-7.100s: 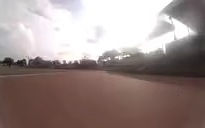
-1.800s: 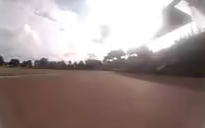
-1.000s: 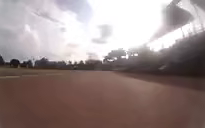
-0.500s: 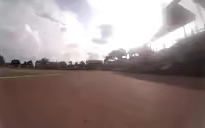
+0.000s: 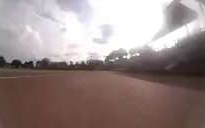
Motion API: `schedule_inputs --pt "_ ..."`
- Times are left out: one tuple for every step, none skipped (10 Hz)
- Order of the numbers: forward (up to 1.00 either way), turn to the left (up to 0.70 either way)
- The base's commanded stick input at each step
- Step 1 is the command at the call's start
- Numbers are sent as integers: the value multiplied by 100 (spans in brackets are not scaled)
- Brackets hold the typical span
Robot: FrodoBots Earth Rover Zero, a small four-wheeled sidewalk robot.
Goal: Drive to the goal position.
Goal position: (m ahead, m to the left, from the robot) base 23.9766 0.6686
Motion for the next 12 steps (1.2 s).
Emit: schedule_inputs --pt "70 0" --pt "70 0" --pt "70 0" --pt "70 0" --pt "70 0" --pt "70 0" --pt "70 0" --pt "70 0" --pt "70 0" --pt "70 0" --pt "70 0" --pt "70 0"
